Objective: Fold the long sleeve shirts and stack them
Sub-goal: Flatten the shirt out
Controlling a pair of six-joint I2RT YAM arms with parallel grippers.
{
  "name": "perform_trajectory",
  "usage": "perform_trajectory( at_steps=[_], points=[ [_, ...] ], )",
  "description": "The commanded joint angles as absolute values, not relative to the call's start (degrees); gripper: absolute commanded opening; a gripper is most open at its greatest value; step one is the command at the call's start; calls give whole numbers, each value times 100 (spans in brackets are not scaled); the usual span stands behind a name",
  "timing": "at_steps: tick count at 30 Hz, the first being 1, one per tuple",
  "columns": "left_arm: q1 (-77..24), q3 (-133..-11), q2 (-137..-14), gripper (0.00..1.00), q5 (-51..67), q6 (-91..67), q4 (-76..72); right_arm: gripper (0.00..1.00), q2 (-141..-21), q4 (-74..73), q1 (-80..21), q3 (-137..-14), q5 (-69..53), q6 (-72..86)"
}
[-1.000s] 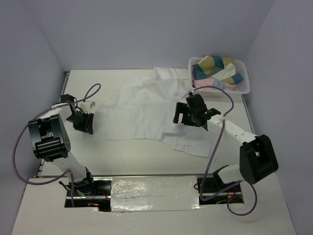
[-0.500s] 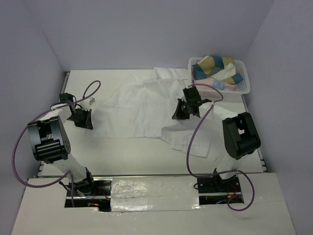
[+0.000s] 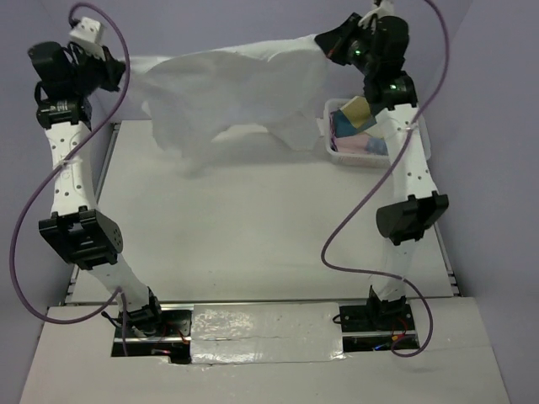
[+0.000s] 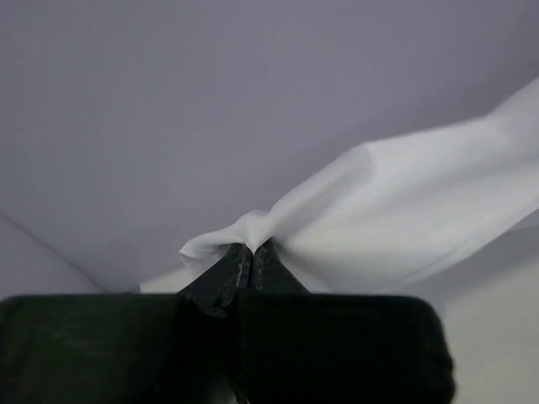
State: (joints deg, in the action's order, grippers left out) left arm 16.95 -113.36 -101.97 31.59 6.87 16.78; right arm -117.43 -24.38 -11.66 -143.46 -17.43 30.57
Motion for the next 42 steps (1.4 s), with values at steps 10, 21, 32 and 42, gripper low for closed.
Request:
perform_trajectory(
  at_steps=[10,21,32,42],
  points=[
    [1968,-11603,-9730,0,4069,728,2766,0,-9493,-2451,-976,-11745,-2486,2594],
    [2707,-9205,-8711,0,3049,3822,6222,0,-6839,-2698,-1353,-7182,-2576,2293],
    [2742,-6944,-9455,0,2593,3402,5090,0,-9082,-1449,-2021,-7073,-1996,3130],
    [2707,-7479,-10389,38,2847,3119,4965,68,-12216,-3845,-1995,-11853,-1522,2367]
  ],
)
